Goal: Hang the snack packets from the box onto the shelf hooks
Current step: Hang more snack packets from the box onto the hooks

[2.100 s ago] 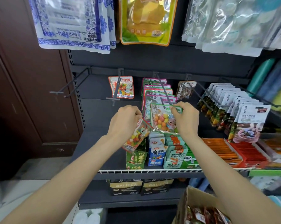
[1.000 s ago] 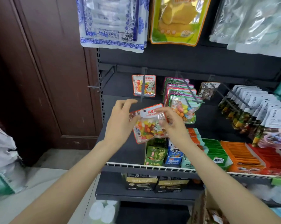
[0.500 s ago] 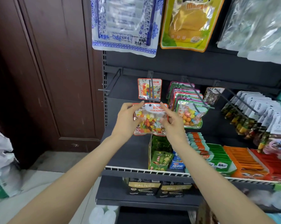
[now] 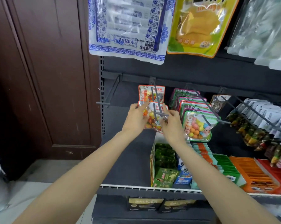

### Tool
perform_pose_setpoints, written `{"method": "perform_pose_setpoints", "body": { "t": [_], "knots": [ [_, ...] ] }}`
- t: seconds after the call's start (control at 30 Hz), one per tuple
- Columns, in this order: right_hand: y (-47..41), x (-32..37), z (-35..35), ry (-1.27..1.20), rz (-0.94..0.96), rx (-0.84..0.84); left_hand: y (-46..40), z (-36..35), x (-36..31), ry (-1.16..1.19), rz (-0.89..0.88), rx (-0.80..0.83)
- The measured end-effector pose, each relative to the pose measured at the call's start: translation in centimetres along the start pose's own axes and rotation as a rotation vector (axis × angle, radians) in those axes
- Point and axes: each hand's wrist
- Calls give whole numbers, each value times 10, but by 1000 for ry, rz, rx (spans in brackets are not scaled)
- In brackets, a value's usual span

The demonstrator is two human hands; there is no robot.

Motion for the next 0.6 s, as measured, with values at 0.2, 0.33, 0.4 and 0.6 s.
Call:
{"method": "perform_pose_setpoints", "body": {
  "t": [0.2, 0.33, 0.4, 0.6],
  "knots": [
    [-77, -35, -30, 209, -36, 227, -79, -10, -10, -19, 75, 66],
    [-105, -52, -44, 186, 61, 238, -109, -15, -15, -25, 59, 85],
    [-109, -58, -49, 144, 56, 119, -115, -17, -16, -25, 60, 91],
    [-96, -28, -38, -84, 17, -22, -99, -21, -12, -35, 76, -48]
  ]
}}
Point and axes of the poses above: each hand's wrist, its own y-axis away from the middle knuckle, its own z-axis out of the back of the hand, x = y × z, and after that the axes turned 14 degrees about z, right-handed
